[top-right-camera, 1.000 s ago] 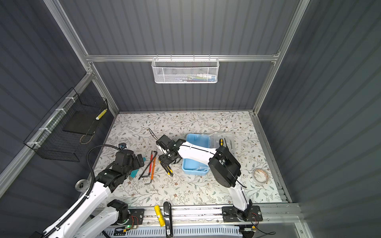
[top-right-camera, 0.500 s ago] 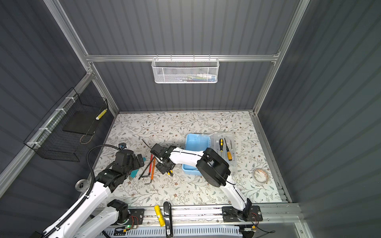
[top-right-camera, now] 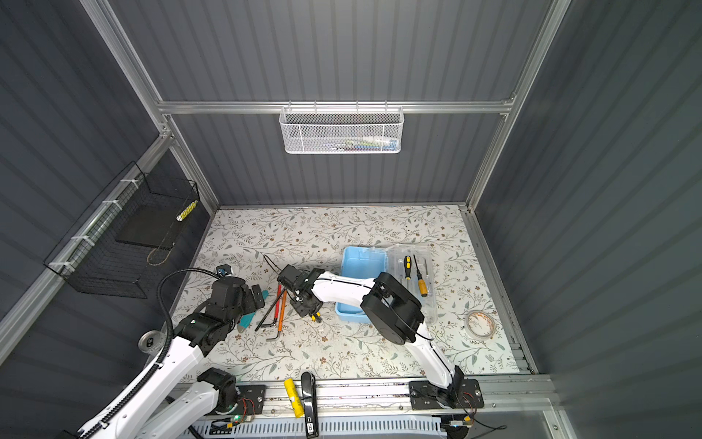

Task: Pack the tool kit
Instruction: 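Lift the yellow-black utility knife and carry it over the blue box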

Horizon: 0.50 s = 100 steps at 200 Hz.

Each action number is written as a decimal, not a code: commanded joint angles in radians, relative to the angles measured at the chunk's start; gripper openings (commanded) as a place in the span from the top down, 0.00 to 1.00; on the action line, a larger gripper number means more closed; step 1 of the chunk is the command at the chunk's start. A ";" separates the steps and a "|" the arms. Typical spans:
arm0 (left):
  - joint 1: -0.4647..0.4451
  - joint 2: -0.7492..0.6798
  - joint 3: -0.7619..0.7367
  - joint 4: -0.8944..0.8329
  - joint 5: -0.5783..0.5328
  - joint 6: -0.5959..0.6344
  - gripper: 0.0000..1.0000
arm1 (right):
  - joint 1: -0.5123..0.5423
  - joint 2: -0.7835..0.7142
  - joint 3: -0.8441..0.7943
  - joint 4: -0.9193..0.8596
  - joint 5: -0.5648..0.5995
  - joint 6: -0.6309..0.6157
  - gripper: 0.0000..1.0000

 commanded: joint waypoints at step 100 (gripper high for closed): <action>0.016 0.205 -0.004 0.096 0.037 -0.133 0.01 | -0.160 -0.452 -0.223 -0.012 0.164 0.206 0.78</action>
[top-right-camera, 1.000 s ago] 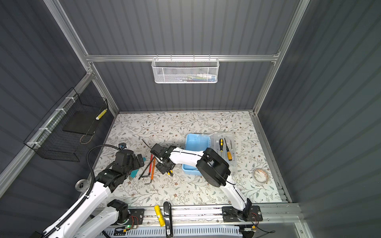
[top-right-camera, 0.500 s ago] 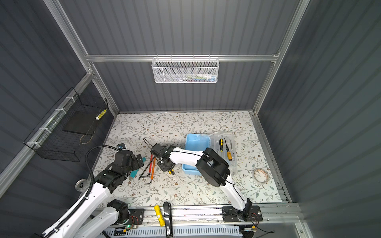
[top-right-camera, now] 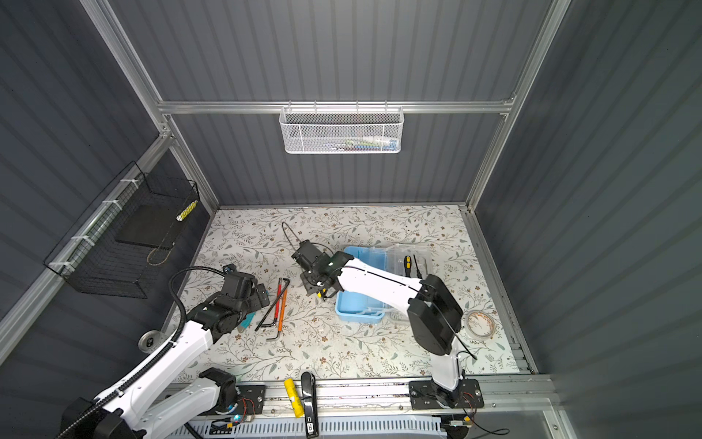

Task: Pack the tool kit
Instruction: 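Lift the yellow-black utility knife and carry it over the blue box, then lower the utility knife into the box and open the right gripper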

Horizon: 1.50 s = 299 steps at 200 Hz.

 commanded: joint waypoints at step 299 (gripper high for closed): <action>0.121 0.128 -0.202 0.276 0.246 -0.258 0.01 | -0.277 -0.251 -0.362 -0.079 0.108 0.174 0.49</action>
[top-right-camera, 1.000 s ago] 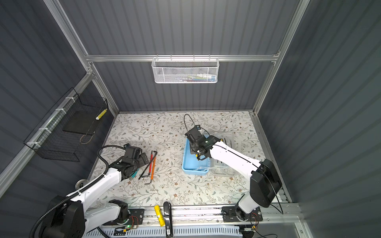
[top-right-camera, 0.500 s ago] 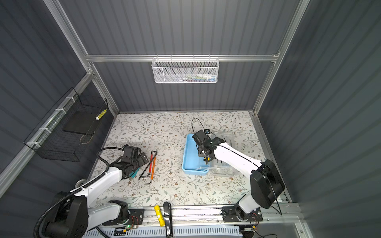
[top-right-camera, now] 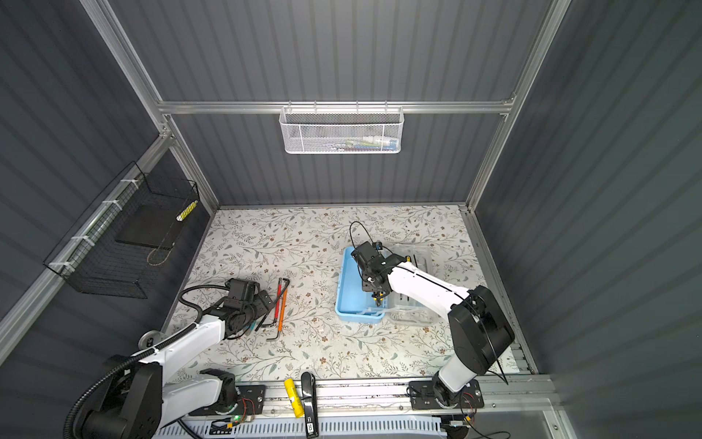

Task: Pack the tool kit
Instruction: 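Lower the utility knife into the box and open the right gripper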

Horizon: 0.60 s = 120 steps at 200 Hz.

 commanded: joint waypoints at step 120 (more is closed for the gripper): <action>-0.027 -0.170 -0.137 0.146 0.259 -0.141 0.01 | 0.057 0.008 0.170 0.031 -0.171 -0.129 0.38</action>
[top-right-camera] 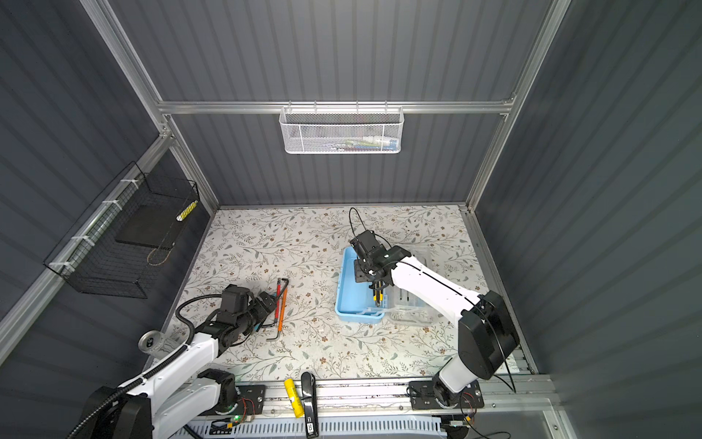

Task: Pack the tool kit
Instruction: 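Lower the utility knife into the box and open the right gripper, then move the right gripper back to the orange-handled screwdriver in the pile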

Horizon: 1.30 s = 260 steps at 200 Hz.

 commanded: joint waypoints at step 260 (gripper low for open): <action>-0.236 -0.327 0.209 -0.602 -0.443 0.015 0.01 | 0.369 0.636 0.445 0.058 -0.296 -0.234 0.57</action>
